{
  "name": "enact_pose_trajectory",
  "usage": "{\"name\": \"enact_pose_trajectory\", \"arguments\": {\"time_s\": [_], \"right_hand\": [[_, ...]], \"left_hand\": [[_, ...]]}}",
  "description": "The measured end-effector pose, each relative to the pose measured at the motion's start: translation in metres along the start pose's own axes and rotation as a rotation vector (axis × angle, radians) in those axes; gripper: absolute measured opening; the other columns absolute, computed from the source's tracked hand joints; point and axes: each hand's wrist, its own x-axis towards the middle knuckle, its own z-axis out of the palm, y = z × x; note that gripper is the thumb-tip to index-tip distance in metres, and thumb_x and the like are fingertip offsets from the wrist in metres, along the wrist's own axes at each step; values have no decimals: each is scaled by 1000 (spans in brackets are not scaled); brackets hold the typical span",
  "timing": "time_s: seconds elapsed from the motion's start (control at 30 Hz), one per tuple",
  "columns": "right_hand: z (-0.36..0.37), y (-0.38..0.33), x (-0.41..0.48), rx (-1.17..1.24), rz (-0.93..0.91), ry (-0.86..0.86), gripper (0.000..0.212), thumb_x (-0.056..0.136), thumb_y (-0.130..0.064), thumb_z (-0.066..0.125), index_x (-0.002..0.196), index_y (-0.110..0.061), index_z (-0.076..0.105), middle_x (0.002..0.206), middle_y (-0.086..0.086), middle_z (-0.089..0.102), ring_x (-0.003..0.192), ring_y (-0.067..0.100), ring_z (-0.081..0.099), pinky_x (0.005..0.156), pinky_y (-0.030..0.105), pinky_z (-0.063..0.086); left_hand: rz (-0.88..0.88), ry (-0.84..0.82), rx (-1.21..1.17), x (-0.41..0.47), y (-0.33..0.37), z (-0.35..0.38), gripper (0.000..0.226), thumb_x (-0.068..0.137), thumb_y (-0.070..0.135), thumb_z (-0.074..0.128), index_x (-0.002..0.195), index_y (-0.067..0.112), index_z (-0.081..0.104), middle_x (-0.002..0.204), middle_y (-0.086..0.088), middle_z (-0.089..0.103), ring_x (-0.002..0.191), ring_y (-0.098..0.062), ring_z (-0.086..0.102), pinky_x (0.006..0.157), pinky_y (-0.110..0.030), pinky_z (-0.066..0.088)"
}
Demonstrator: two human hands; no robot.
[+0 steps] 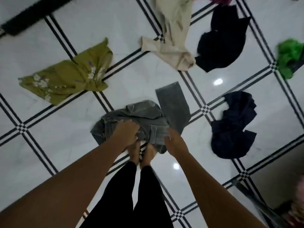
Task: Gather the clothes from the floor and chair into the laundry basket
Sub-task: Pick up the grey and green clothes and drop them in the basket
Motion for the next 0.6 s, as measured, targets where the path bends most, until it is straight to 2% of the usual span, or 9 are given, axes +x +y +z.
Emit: {"name": "enact_pose_trajectory", "arguments": {"time_s": [0.1, 0.2, 0.27, 0.3, 0.37, 0.47, 0.53, 0.6], "right_hand": [[30, 10, 71, 71, -27, 42, 39, 101, -24, 41, 138, -12, 44, 140, 11, 51, 128, 29, 49, 104, 36, 38], [69, 30, 146, 48, -23, 48, 38, 100, -27, 42, 137, -20, 43, 135, 8, 54, 123, 29, 53, 93, 32, 40], [96, 46, 195, 2, -79, 28, 45, 100, -25, 44, 144, -19, 37, 145, 8, 46, 130, 29, 47, 102, 34, 38], [108, 53, 218, -30, -116, 35, 49, 99, -23, 46, 147, -17, 34, 150, 9, 41, 133, 29, 44, 107, 35, 36], [129, 68, 257, -109, -148, 76, 56, 95, -20, 51, 148, -13, 33, 155, 10, 34, 134, 30, 43, 107, 38, 37], [155, 91, 291, -207, -168, 134, 64, 89, -27, 57, 146, -13, 34, 155, 11, 33, 136, 31, 40, 106, 44, 41], [164, 103, 301, -285, -173, 150, 69, 89, -39, 57, 148, -16, 30, 157, 9, 29, 139, 30, 36, 109, 48, 40], [168, 109, 304, -341, -186, 158, 70, 88, -49, 51, 148, -19, 30, 158, 7, 28, 140, 31, 35, 109, 52, 39]], "left_hand": [[-15, -8, 118, 67, -6, 36, 52, 94, 40, 49, 141, 17, 41, 153, -8, 36, 145, -28, 26, 117, -50, 22], [-73, 14, 197, 141, -22, 86, 67, 88, 54, 56, 144, 21, 39, 164, -11, 3, 151, -32, 5, 117, -62, 15], [-134, 58, 166, 187, -33, 126, 86, 74, 62, 67, 146, 28, 36, 163, -12, -16, 151, -36, -7, 113, -71, 12], [-158, 39, 139, 205, -37, 145, 100, 66, 67, 71, 149, 32, 29, 161, -12, -22, 150, -38, -12, 110, -74, 10], [-203, -32, 87, 233, -44, 181, 127, 51, 74, 75, 153, 39, 8, 159, -14, -29, 148, -40, -19, 106, -80, 8], [-218, -52, 65, 261, -56, 232, 148, 37, 78, 76, 151, 42, -11, 158, -16, -30, 147, -38, -23, 100, -84, 6], [-191, 36, 58, 273, -65, 251, 140, 44, 78, 74, 152, 40, -7, 160, -17, -24, 148, -38, -20, 100, -83, 6], [-118, 119, -8, 279, -74, 259, 108, 64, 66, 71, 151, 36, 16, 163, -18, -9, 150, -37, -12, 105, -79, 10]]}}
